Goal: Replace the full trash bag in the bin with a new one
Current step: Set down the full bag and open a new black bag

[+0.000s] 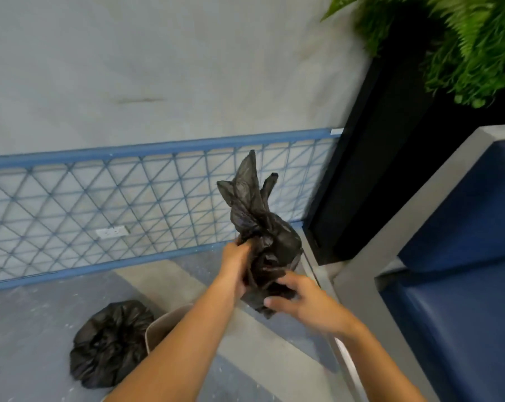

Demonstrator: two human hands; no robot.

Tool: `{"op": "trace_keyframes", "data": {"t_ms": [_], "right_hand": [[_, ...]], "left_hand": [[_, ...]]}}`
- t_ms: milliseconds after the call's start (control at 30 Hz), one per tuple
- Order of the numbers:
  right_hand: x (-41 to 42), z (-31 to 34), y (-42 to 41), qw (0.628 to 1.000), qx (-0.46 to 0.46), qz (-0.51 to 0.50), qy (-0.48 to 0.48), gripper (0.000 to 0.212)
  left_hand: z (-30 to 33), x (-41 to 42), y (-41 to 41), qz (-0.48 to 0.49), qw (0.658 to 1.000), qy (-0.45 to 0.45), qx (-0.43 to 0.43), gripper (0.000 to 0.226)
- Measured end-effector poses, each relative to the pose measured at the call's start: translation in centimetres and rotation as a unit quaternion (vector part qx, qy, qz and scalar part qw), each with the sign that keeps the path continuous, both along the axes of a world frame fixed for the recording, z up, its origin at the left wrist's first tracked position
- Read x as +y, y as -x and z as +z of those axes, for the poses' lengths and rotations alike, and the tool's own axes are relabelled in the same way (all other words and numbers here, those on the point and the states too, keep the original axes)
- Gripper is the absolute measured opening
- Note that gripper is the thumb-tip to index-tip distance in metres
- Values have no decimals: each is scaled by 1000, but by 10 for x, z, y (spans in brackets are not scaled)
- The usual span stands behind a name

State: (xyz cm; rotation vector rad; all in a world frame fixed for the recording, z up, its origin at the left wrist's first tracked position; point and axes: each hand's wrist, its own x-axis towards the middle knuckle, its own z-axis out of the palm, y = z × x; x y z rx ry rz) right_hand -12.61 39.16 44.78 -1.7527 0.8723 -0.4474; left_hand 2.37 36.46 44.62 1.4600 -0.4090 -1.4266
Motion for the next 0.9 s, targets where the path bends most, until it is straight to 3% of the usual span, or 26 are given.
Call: {"op": "trace_keyframes", "data": {"t_ms": [67, 133, 167, 200, 300, 367, 467, 567, 633, 700, 800, 900], "right_hand": [[-9, 23, 25, 987, -93, -114, -69, 21], [-24, 36, 41, 948, -144, -282, -46, 24], [-32, 42, 43, 935, -142, -320, -51, 24], [-38, 47, 42, 936, -136, -318, -72, 27], [-49, 58, 28, 964, -133, -189, -134, 28], [-50, 56, 15, 958, -121, -205, -162, 21], [-62, 44, 15, 873, -202, -335, -293, 20], [-75, 28, 36, 735, -285, -397, -469, 25], [-81, 15, 54, 688, -301, -431, -501, 24], [-79, 6, 68, 708, -245, -431, -504, 36], [-62, 4, 80, 762, -150, -422, -467, 30], [-51, -5, 92, 811, -51, -480, -330, 15]], "left_hand": [[15, -1, 0, -1, 995, 18, -94, 23], [26, -1, 5, -12, 990, 37, -136, 34], [29, -1, 9, -20, 987, 43, -152, 36], [32, -2, 14, -35, 984, 48, -170, 38], [36, -1, 31, -43, 977, 78, -194, 39], [34, 1, 40, -35, 981, 93, -165, 41], [34, 13, 39, 14, 993, 60, -101, 48], [25, 24, 21, 93, 985, 63, 128, 43], [16, 24, 5, 177, 953, 55, 239, 33], [12, 21, -6, 227, 933, 29, 277, 38], [9, 20, -10, 235, 930, -6, 282, 45], [6, 21, -7, 182, 944, -18, 273, 43]]}}
